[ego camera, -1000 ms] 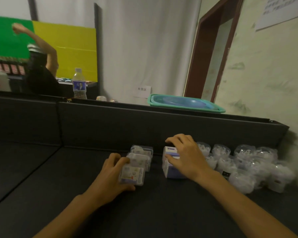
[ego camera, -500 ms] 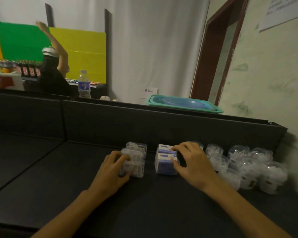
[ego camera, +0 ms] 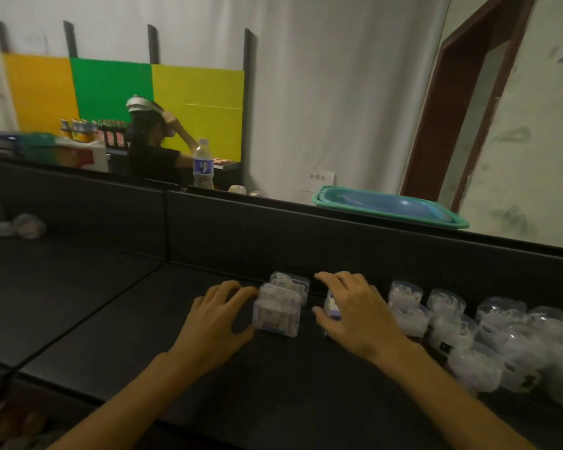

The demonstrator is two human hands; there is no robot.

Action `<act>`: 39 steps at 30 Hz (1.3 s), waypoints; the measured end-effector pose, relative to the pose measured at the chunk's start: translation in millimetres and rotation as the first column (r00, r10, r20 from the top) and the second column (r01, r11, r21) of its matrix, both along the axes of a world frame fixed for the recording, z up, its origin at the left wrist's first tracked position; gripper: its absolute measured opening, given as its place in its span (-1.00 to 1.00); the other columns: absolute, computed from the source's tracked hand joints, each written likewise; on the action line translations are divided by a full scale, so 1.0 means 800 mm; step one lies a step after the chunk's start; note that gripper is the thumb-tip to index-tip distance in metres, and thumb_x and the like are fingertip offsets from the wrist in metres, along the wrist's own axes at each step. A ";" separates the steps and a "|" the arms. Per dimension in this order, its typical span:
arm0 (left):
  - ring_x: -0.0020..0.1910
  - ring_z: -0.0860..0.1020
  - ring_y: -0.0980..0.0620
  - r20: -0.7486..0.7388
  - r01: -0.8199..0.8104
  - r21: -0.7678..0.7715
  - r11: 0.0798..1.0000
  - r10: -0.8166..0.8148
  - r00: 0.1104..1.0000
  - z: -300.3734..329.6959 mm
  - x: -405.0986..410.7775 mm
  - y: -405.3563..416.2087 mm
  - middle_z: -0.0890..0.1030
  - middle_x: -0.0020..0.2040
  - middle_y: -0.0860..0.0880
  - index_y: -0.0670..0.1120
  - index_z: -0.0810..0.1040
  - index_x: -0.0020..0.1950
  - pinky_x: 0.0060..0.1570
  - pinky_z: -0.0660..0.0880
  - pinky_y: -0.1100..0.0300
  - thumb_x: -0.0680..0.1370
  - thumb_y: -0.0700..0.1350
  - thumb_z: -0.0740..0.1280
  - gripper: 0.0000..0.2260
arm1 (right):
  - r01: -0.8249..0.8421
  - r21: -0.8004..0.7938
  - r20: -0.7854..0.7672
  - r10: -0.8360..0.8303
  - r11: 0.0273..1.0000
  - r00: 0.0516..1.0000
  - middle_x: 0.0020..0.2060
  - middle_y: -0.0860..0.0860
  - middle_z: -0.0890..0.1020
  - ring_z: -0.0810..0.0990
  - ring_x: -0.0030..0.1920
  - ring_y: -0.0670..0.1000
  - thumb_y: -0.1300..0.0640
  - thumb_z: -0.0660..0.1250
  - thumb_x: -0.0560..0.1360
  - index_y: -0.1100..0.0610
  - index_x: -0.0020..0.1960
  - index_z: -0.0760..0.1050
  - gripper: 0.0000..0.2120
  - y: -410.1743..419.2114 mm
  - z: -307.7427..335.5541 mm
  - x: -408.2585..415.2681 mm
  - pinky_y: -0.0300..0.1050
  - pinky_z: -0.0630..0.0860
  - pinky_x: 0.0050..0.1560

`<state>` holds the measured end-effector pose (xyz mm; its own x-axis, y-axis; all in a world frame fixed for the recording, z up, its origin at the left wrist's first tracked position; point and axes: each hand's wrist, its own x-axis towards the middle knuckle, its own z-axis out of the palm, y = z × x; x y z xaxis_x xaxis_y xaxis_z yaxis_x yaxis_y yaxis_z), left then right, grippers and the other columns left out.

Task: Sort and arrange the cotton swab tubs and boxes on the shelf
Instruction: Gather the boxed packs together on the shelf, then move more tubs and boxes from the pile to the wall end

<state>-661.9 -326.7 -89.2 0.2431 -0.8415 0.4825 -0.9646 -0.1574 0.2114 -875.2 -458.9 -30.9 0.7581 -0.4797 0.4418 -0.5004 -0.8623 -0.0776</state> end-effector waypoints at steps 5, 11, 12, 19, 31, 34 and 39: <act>0.28 0.37 0.00 0.035 -0.147 -0.045 0.988 0.149 0.988 0.011 0.042 0.078 0.36 0.31 0.05 0.16 0.31 0.37 0.17 0.35 0.05 0.47 0.19 0.32 -0.50 | -0.147 0.016 -0.054 0.148 0.989 0.988 0.32 -0.03 0.37 0.34 0.29 -0.03 -0.12 0.25 0.53 -0.06 0.48 0.16 -0.43 0.043 -0.003 0.089 -0.09 0.34 0.29; 0.35 0.28 0.02 -0.010 -0.355 0.028 0.934 0.355 0.935 0.017 0.119 0.190 0.26 0.37 0.10 0.20 0.22 0.42 0.25 0.29 0.07 0.51 0.24 0.22 -0.50 | -0.313 0.038 -0.074 0.315 0.949 0.946 0.33 -0.04 0.37 0.36 0.28 -0.05 -0.16 0.21 0.54 -0.08 0.49 0.13 -0.43 0.120 -0.003 0.209 -0.14 0.36 0.25; 0.36 0.26 0.03 -0.012 -0.377 0.038 0.926 0.377 0.926 0.018 0.131 0.206 0.24 0.39 0.10 0.20 0.20 0.43 0.27 0.28 0.08 0.51 0.25 0.21 -0.49 | -0.333 0.046 -0.074 0.336 0.942 0.939 0.32 -0.04 0.37 0.37 0.28 -0.05 -0.15 0.21 0.54 -0.08 0.49 0.14 -0.43 0.131 -0.003 0.225 -0.14 0.36 0.25; 0.38 0.26 0.02 -0.012 -0.451 0.074 0.890 0.453 0.892 0.026 0.240 0.331 0.24 0.40 0.10 0.22 0.21 0.41 0.28 0.28 0.05 0.53 0.25 0.18 -0.54 | -0.364 0.066 -0.098 0.369 0.929 0.924 0.31 -0.05 0.38 0.38 0.27 -0.05 -0.17 0.21 0.54 -0.08 0.48 0.14 -0.44 0.221 -0.007 0.350 -0.11 0.39 0.26; 0.39 0.26 0.02 -0.024 -0.522 0.152 0.839 0.531 0.847 0.025 0.449 0.506 0.24 0.43 0.08 0.18 0.18 0.44 0.31 0.31 0.04 0.53 0.21 0.20 -0.50 | -0.254 0.109 -0.151 0.269 0.961 0.951 0.29 -0.04 0.42 0.41 0.27 -0.03 -0.19 0.22 0.52 -0.09 0.46 0.18 -0.44 0.312 0.000 0.534 -0.09 0.43 0.23; 0.36 0.29 0.04 -0.026 -0.519 0.152 0.841 0.529 0.848 0.022 0.495 0.521 0.27 0.41 0.08 0.18 0.19 0.44 0.29 0.34 0.05 0.53 0.21 0.20 -0.50 | -0.233 0.133 -0.159 0.253 0.963 0.954 0.28 -0.04 0.43 0.42 0.26 -0.04 -0.17 0.24 0.52 -0.08 0.45 0.19 -0.45 0.315 0.000 0.572 -0.09 0.44 0.23; 0.33 0.33 0.03 -0.066 -0.534 0.141 0.834 0.546 0.835 0.017 0.575 0.514 0.29 0.39 0.07 0.18 0.23 0.41 0.24 0.39 0.02 0.52 0.22 0.22 -0.52 | -0.226 0.147 -0.171 0.250 0.963 0.953 0.29 -0.03 0.42 0.42 0.26 -0.04 -0.13 0.27 0.52 -0.08 0.45 0.20 -0.45 0.309 -0.009 0.648 -0.11 0.45 0.22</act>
